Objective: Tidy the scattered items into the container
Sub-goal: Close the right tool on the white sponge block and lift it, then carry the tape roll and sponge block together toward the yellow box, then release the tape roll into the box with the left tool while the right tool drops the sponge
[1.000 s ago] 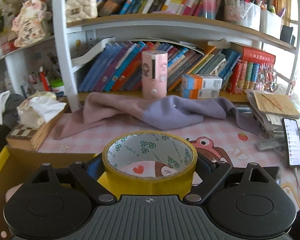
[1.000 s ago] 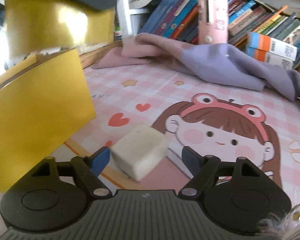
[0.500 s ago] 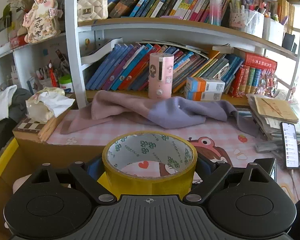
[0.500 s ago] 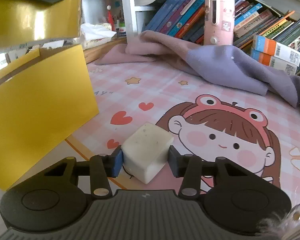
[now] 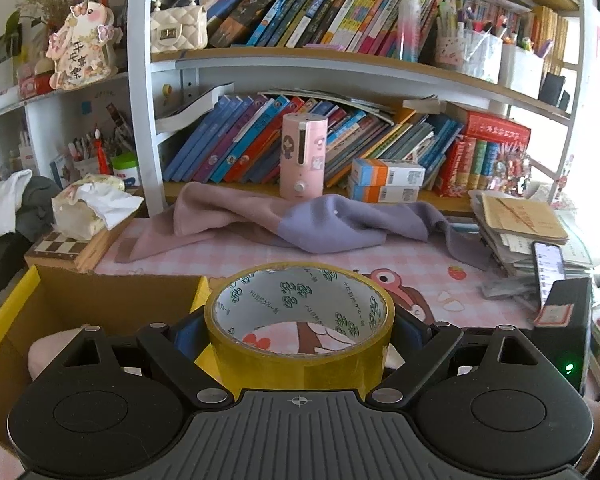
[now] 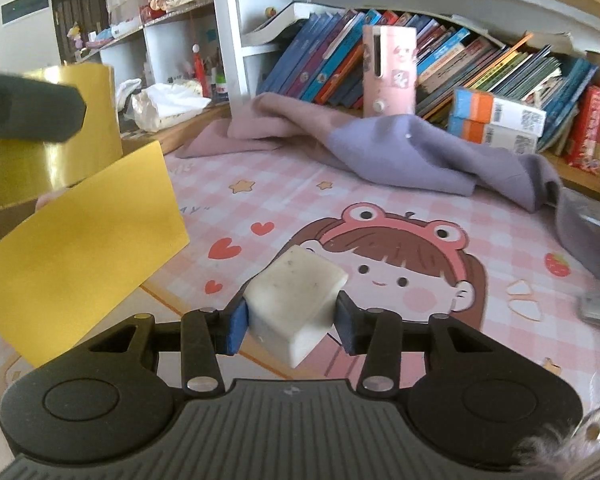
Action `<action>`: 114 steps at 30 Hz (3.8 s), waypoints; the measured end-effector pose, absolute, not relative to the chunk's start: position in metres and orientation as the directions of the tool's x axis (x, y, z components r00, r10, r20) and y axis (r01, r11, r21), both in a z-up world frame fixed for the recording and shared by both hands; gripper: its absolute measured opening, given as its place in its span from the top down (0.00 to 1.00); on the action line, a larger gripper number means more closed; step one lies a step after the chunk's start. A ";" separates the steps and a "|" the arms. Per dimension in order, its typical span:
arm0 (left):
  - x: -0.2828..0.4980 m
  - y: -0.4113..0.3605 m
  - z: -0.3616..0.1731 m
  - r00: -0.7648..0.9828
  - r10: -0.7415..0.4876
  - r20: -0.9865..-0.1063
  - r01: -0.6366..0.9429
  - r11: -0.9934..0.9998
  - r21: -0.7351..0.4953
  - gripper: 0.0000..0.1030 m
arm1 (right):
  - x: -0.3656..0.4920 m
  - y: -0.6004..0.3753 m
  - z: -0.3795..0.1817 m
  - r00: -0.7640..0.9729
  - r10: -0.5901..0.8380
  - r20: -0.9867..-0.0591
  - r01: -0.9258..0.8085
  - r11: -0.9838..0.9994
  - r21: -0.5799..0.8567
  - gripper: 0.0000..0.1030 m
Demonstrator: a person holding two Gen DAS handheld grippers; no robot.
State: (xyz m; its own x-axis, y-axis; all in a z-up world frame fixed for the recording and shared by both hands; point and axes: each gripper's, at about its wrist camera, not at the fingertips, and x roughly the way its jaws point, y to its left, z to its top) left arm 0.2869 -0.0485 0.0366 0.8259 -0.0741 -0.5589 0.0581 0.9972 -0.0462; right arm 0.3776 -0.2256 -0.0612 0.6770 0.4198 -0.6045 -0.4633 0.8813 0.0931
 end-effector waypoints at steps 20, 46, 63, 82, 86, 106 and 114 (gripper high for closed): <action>0.201 -0.026 0.047 0.809 -0.251 -0.531 0.211 0.968 -0.136 0.11 | 0.248 -0.242 0.013 0.732 0.325 -0.599 -0.349 0.934 0.081 0.59; 0.055 0.080 0.030 0.758 -0.360 -0.544 0.317 0.932 -0.175 0.11 | 0.076 -0.133 0.023 0.764 0.200 -0.614 -0.210 0.976 0.056 0.59; 0.011 0.136 0.026 0.775 -0.316 -0.547 0.257 0.949 -0.185 0.11 | 0.039 -0.065 0.032 0.729 0.277 -0.625 -0.326 0.945 0.038 0.59; 0.035 0.184 0.040 0.839 -0.189 -0.510 0.133 0.980 -0.146 0.11 | 0.085 -0.011 0.039 0.670 0.420 -0.612 -0.508 0.861 0.036 0.60; 0.061 0.188 0.053 0.867 -0.174 -0.467 0.134 0.984 -0.118 0.11 | 0.109 -0.006 0.050 0.691 0.439 -0.574 -0.514 0.857 0.037 0.60; 0.294 0.169 0.032 0.771 -0.251 -0.585 0.249 0.965 -0.087 0.11 | 0.289 0.037 0.022 0.670 0.397 -0.628 -0.587 0.800 -0.121 0.60; 0.385 0.164 -0.020 0.614 -0.256 -0.746 0.264 0.958 -0.111 0.11 | 0.347 0.053 -0.020 0.599 0.318 -0.735 -0.624 0.760 -0.180 0.59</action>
State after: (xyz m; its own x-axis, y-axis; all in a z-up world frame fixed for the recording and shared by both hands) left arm 0.3848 0.1637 -0.0200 0.6144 -0.2557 -0.7464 0.2638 0.9582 -0.1111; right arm 0.3471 0.0534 -0.0200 0.5987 0.3177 -0.7352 -0.6242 0.7603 -0.1797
